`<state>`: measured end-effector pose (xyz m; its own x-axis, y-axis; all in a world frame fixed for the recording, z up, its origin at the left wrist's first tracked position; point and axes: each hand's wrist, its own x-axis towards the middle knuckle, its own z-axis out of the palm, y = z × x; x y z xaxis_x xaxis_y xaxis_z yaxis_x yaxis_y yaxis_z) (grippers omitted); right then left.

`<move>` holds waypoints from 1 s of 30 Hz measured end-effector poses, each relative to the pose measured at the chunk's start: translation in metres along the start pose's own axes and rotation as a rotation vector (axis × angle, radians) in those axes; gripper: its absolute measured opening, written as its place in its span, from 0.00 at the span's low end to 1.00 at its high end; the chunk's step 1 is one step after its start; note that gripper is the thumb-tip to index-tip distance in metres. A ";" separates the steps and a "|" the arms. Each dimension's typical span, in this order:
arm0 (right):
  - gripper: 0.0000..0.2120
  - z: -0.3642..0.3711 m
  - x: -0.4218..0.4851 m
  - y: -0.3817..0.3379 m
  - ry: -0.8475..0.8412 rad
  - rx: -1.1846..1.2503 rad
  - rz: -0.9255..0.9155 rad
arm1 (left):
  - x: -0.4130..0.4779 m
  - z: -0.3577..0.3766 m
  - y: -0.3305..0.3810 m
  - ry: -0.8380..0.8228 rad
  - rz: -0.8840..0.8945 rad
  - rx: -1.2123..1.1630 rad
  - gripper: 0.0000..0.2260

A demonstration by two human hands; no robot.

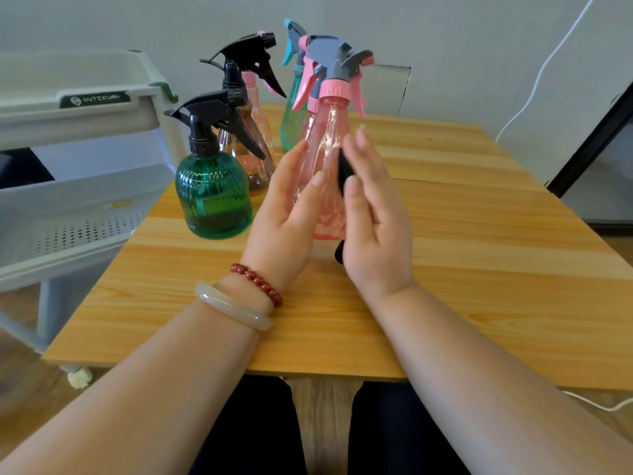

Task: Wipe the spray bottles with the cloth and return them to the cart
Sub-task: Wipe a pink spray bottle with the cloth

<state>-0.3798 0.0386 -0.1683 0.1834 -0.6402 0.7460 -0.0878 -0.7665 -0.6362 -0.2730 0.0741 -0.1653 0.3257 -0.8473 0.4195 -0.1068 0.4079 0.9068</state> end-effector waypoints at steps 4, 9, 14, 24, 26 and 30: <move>0.17 0.002 0.004 0.005 0.004 0.114 0.119 | -0.001 -0.003 -0.001 -0.013 0.025 0.050 0.26; 0.19 0.000 0.004 -0.001 0.054 0.143 0.255 | 0.000 0.000 0.001 -0.008 0.017 0.047 0.26; 0.17 0.002 0.003 0.006 -0.010 0.029 0.034 | 0.001 -0.005 -0.003 -0.035 -0.018 -0.012 0.28; 0.13 -0.001 0.007 0.002 0.065 0.334 0.387 | -0.001 -0.002 -0.001 0.043 0.097 0.162 0.20; 0.17 0.000 0.009 0.001 0.091 0.241 0.357 | -0.001 -0.003 -0.002 0.050 0.122 0.207 0.18; 0.19 0.000 0.005 0.001 0.082 0.092 0.236 | -0.001 0.002 0.001 -0.046 0.147 0.136 0.21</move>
<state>-0.3795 0.0344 -0.1652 0.0877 -0.8058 0.5857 -0.0282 -0.5897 -0.8071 -0.2758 0.0746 -0.1650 0.2547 -0.7980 0.5461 -0.2767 0.4810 0.8319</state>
